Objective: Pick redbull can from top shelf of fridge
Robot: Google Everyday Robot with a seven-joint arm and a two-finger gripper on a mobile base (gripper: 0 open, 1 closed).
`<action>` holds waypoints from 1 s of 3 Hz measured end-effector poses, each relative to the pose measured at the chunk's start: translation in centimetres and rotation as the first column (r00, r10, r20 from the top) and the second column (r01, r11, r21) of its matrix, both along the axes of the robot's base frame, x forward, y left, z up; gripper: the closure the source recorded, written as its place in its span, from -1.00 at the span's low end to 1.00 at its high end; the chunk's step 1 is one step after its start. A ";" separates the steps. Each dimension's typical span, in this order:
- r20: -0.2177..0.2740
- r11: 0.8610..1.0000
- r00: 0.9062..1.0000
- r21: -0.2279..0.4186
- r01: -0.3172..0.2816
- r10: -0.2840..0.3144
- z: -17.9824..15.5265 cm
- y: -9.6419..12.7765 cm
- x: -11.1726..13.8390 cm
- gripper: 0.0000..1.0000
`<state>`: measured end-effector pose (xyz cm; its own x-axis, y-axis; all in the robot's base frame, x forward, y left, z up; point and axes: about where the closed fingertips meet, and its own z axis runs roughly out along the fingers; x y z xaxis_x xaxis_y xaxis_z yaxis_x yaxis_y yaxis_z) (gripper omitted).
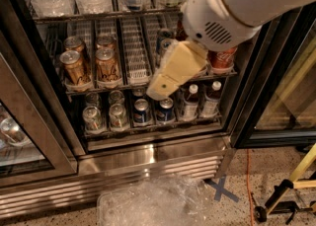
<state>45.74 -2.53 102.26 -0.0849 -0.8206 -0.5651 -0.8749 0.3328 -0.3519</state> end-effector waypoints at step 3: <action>0.136 0.981 0.989 0.192 0.029 -0.056 4.2 5.3 -0.9 -1.00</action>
Offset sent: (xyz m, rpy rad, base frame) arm -0.0086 0.0320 0.0079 0.1159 -0.0361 -0.0338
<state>44.88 2.78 106.48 -0.0261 -0.6949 -0.7186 -0.8051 0.4407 -0.3970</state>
